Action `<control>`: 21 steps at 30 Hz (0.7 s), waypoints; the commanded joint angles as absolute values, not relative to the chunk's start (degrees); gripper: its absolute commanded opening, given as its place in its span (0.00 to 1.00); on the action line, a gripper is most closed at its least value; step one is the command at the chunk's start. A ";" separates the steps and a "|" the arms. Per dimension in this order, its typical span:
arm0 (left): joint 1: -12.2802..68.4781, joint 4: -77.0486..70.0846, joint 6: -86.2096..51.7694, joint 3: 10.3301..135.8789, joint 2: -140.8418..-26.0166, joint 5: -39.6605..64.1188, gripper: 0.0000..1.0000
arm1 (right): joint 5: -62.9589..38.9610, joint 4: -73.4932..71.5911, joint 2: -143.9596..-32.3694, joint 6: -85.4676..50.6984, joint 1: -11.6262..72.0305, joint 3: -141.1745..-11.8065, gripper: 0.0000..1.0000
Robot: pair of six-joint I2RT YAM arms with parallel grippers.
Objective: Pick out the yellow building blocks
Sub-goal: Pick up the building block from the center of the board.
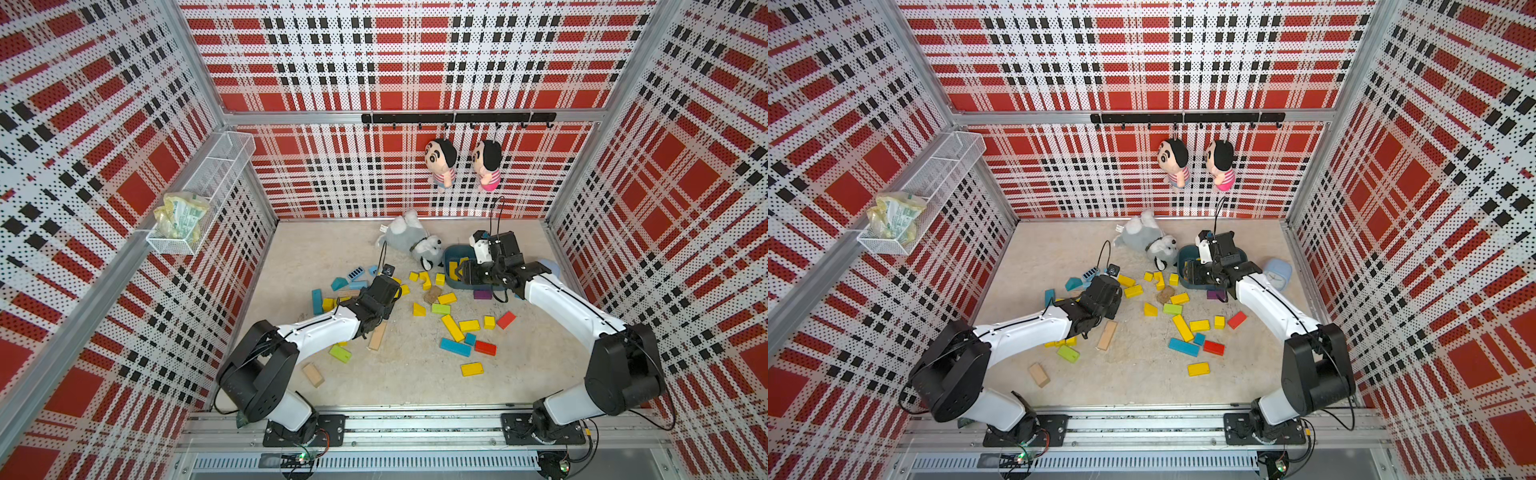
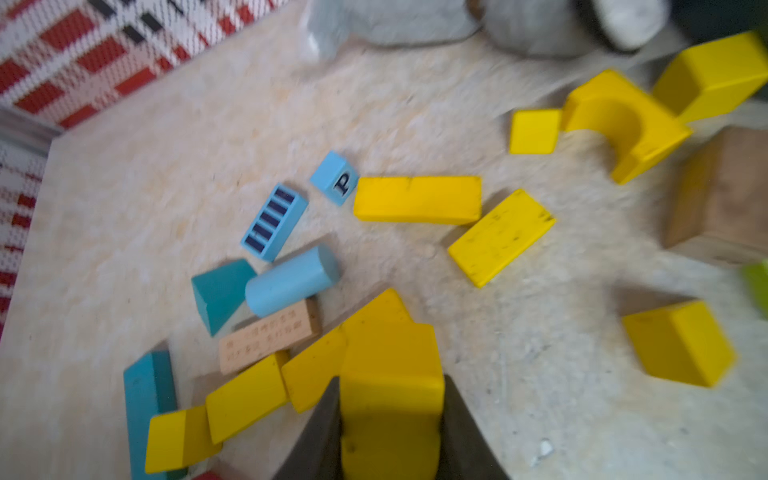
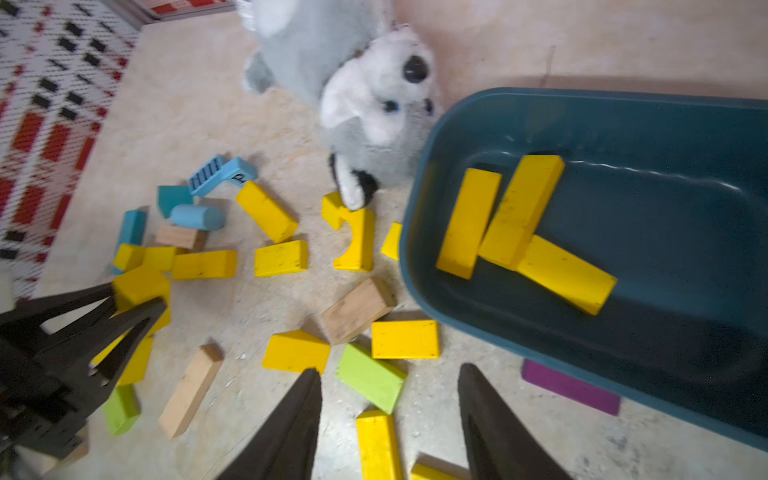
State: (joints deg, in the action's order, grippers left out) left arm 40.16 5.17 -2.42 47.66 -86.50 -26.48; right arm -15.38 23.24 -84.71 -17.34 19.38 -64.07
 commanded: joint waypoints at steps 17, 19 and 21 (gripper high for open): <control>48.06 -26.98 17.94 41.63 -83.02 1.96 0.17 | -36.64 26.48 -80.88 -12.15 23.70 -63.34 0.63; 48.38 -26.99 17.84 42.14 -83.81 2.68 0.17 | -38.40 26.62 -81.60 -12.04 24.38 -63.86 0.65; 48.77 -26.98 17.69 42.65 -84.49 3.07 0.17 | -39.45 27.10 -82.23 -11.58 24.95 -64.36 0.66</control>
